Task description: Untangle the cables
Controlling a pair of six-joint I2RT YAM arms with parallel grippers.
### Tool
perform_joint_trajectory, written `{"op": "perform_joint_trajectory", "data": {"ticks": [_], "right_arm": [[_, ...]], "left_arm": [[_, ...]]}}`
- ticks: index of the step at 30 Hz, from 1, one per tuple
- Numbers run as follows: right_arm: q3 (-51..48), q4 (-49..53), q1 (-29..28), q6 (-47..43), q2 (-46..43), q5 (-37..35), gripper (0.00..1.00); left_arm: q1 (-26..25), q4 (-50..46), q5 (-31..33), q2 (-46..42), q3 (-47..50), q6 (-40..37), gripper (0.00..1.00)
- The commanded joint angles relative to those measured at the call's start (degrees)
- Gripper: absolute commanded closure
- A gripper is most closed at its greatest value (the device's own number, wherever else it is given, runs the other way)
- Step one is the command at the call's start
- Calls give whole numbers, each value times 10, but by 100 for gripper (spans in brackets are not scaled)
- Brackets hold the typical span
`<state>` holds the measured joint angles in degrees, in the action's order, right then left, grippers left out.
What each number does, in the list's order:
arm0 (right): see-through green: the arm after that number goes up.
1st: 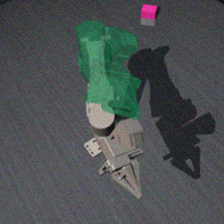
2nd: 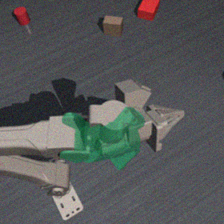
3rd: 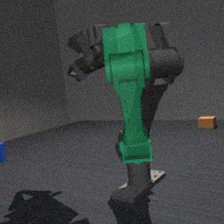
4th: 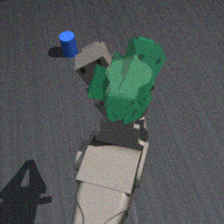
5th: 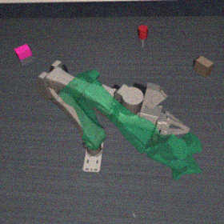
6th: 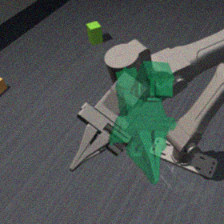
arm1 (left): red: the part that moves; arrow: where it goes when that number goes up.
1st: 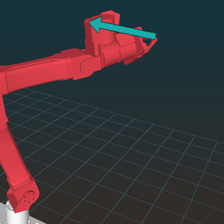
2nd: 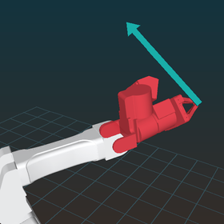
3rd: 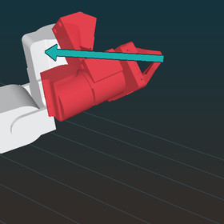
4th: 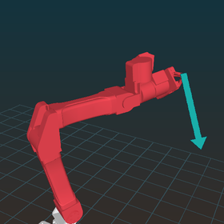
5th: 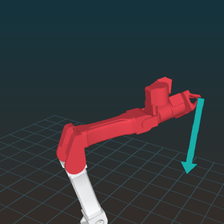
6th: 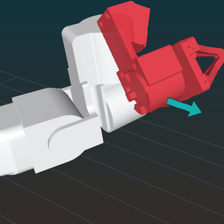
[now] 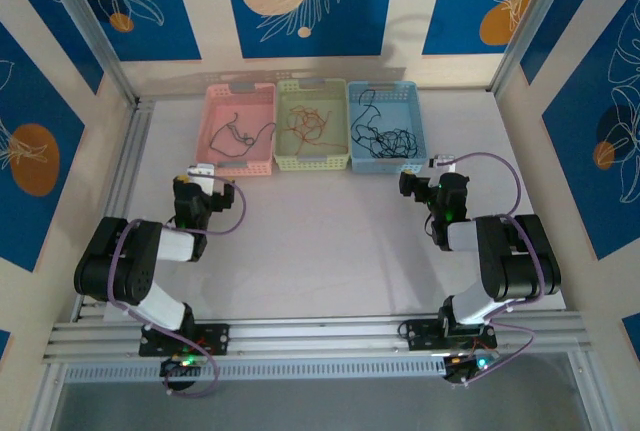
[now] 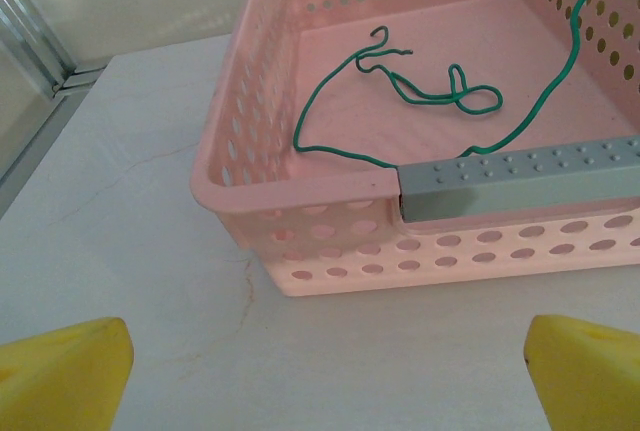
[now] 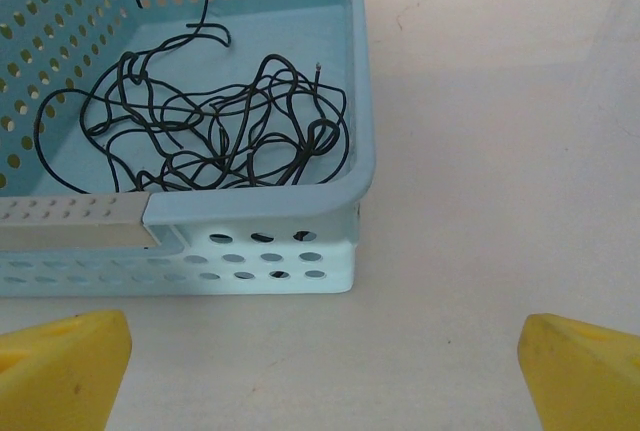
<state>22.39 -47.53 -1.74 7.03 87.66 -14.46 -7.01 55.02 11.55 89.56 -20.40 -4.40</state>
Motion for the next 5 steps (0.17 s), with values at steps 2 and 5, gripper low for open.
{"op": "perform_joint_trajectory", "data": {"ticks": [2,5], "right_arm": [[7,-3,2,2,-2,12,1],[5,-7,1,0,-4,11,1]], "left_arm": [[6,4,-12,0,-3,10,0],[6,5,-11,-1,-2,10,0]]}}
